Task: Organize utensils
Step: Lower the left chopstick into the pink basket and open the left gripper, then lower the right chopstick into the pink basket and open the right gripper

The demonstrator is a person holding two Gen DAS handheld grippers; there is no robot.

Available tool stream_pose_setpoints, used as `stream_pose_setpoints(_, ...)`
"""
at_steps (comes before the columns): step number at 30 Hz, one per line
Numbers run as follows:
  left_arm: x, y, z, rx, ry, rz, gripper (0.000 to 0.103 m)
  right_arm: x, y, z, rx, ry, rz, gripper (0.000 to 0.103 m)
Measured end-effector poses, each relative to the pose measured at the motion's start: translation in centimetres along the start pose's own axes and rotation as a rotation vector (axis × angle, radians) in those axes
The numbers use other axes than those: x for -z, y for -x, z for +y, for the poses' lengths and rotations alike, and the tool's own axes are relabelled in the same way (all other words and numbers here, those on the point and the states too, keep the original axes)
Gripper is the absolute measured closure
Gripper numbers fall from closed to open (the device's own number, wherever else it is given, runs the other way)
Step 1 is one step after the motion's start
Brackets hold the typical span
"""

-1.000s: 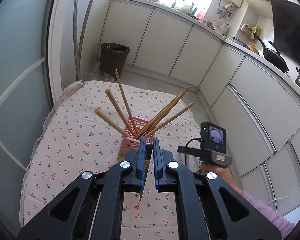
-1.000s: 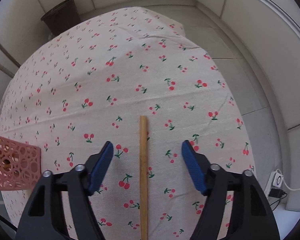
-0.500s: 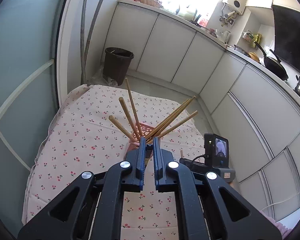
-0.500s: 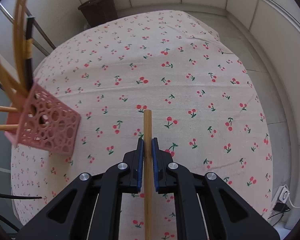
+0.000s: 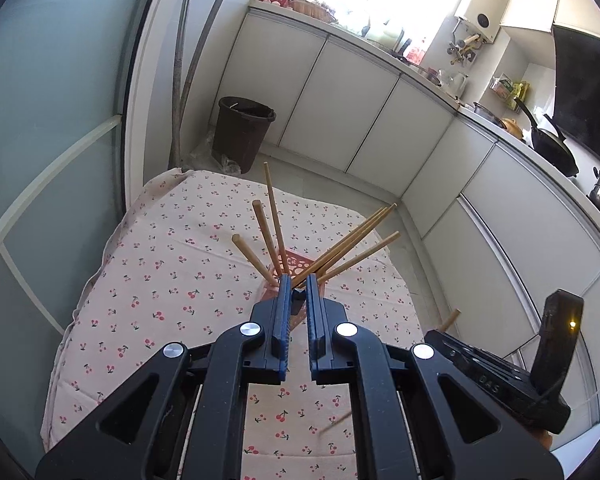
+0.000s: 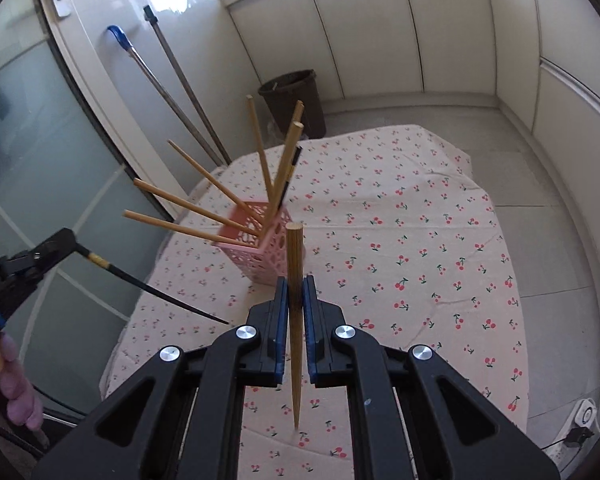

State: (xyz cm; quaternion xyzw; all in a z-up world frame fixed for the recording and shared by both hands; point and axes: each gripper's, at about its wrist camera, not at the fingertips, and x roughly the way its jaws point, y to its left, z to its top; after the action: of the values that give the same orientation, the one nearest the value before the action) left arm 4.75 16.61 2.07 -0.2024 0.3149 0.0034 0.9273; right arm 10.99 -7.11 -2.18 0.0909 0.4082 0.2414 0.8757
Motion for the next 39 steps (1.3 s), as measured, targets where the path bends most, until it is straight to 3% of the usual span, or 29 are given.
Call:
stream_pose_setpoints(11, -5.6, 1.1, -3.6, -0.001, -0.042, -0.118, 0.096, -3.6, 5.8, -0.2, -0.121, -0.08, -0.159, 0.095)
stream_pose_setpoints(15, -8.0, 0.4, -5.6, -0.011, -0.077, -0.164, 0.096, -4.1, 6.5, -0.9, -0.128, -0.091, -0.176, 0.095)
stream_pose_setpoints(20, -8.9, -2.8, -6.5, -0.046, -0.09, -0.166, 0.095, -4.3, 6.6, -2.0, -0.12, -0.106, -0.175, 0.095)
stream_pose_setpoints(21, -8.9, -3.7, -6.3, -0.051, -0.089, -0.163, 0.092, -4.3, 6.5, -2.1, -0.12, -0.108, -0.173, 0.095)
stream_pose_setpoints(22, -8.6, -4.9, -6.0, -0.063, -0.086, -0.142, 0.078, -4.3, 6.5, -2.3, -0.119, -0.111, -0.169, 0.095)
stream_pose_setpoints(24, -7.8, -5.9, -4.9, -0.091, -0.042, -0.108, 0.066, -4.3, 6.6, -2.4, -0.121, -0.114, -0.168, 0.095)
stream_pose_setpoints(29, -5.4, -4.2, -2.7, -0.122, 0.019, -0.105, 0.059, -4.6, 7.1, -2.3, -0.135, -0.119, -0.185, 0.095)
stream_pose_setpoints(32, -4.6, -2.8, -0.9, -0.096, 0.097, -0.091, 0.056, -5.2, 7.5, -1.7, -0.138, -0.13, -0.212, 0.095)
stream_pose_setpoints(39, -5.5, -0.1, 1.2, -0.088, 0.172, -0.146, 0.051, -9.5, 6.8, 1.3, -0.083, -0.107, -0.322, 0.095)
